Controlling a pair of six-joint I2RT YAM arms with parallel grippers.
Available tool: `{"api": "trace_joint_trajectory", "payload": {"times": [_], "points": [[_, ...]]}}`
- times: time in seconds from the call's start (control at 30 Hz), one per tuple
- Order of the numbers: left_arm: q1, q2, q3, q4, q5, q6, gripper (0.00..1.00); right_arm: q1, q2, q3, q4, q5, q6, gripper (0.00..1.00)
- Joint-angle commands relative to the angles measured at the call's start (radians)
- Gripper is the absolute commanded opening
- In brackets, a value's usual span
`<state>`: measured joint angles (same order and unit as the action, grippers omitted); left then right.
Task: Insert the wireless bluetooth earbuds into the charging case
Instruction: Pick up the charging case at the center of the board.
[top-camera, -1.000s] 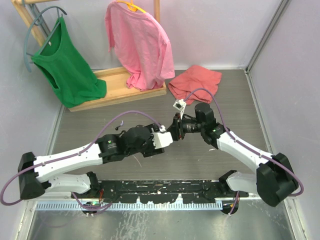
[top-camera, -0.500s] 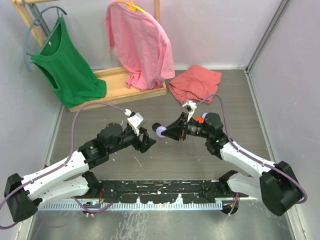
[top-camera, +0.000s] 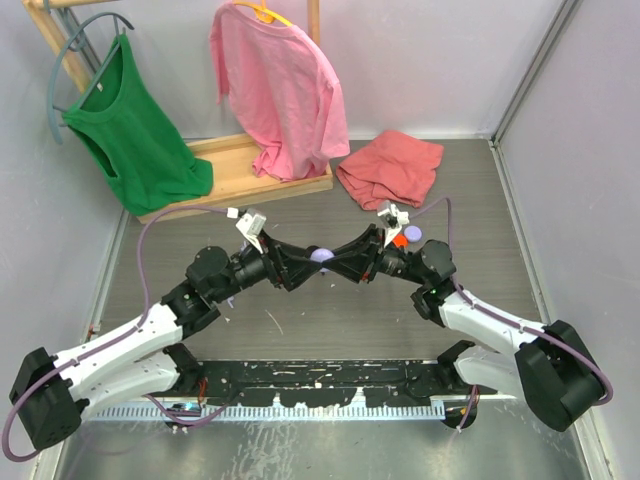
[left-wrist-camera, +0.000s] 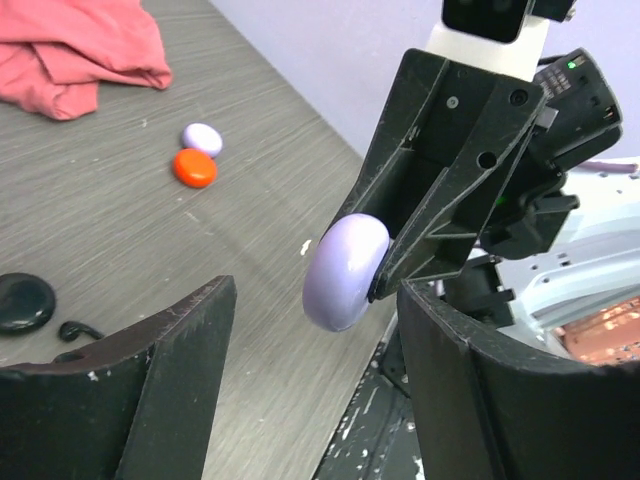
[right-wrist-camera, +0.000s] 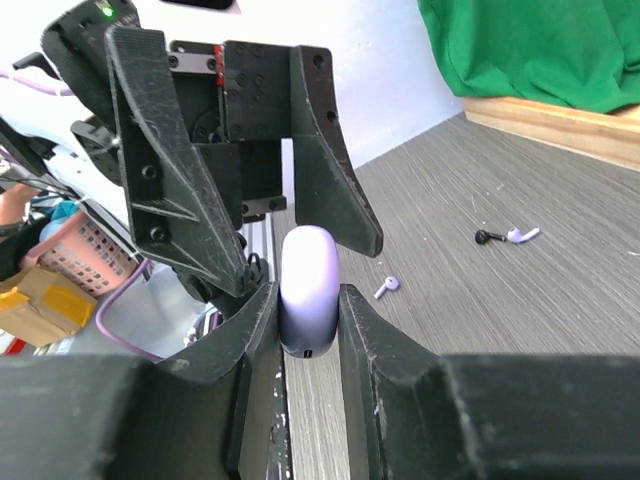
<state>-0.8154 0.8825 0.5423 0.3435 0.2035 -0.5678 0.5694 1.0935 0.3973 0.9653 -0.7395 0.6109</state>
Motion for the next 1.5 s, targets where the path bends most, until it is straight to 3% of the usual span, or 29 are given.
{"api": "trace_joint_trajectory", "payload": {"times": [0.0, 0.37, 0.7, 0.9, 1.27, 1.47], "points": [[0.011, 0.012, -0.024, 0.243, 0.041, -0.106, 0.65, 0.010, -0.004, -0.001, 0.186, 0.027, 0.058, 0.13], [0.023, 0.038, -0.054, 0.412, 0.121, -0.176, 0.43, 0.013, 0.002, -0.016, 0.287, 0.008, 0.112, 0.14], [0.024, 0.020, -0.063, 0.436, 0.156, -0.169, 0.25, 0.015, 0.030, -0.021, 0.364, -0.032, 0.151, 0.16], [0.024, 0.006, -0.045, 0.389, 0.197, -0.123, 0.11, 0.015, 0.036, -0.008, 0.343, -0.065, 0.143, 0.26], [0.024, -0.161, 0.126, -0.199, 0.220, 0.140, 0.04, 0.015, -0.033, 0.080, -0.060, -0.200, -0.138, 0.62], [0.025, -0.175, 0.244, -0.451, 0.258, 0.260, 0.04, 0.015, -0.081, 0.083, -0.099, -0.252, -0.287, 0.66]]}}
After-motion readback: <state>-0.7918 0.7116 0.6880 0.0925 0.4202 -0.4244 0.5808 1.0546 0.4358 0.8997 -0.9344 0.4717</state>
